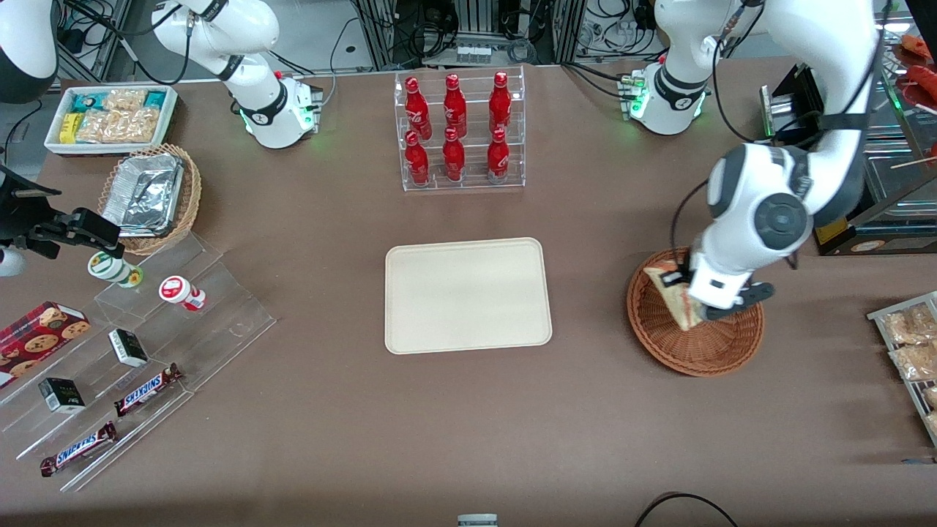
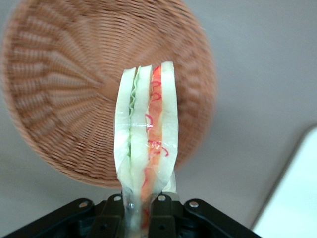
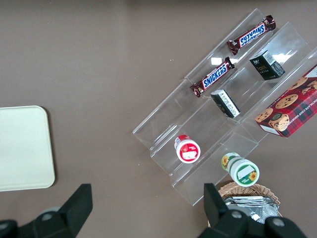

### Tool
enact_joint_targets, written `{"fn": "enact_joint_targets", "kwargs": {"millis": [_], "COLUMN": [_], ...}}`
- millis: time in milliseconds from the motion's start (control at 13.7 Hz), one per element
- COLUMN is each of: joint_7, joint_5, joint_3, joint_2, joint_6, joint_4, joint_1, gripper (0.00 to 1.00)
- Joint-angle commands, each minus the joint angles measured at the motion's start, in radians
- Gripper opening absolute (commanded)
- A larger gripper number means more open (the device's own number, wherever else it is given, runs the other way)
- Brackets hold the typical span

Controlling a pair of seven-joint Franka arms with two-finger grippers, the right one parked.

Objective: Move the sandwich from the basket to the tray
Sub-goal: 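Carry the sandwich with the left gripper over the cream tray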

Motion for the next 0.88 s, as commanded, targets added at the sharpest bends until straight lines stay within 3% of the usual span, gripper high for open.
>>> {"fn": "enact_joint_targets", "kwargs": {"millis": [0,438,803], "joint_7": [-0.01,-0.041,-0.159], "joint_5": [-0.009,-0.09,-0.078], "joint_3": [0.006,0.006,0.008], "joint_2": [0.026,0.142,0.338], "joint_6": [-0.018,-0.019,-0.022], "joint_4": [0.041,0.179,0.414], "joint_1": [-0.096,-0.314,-0.44], "gripper": [0.0,0.0,0.0]}}
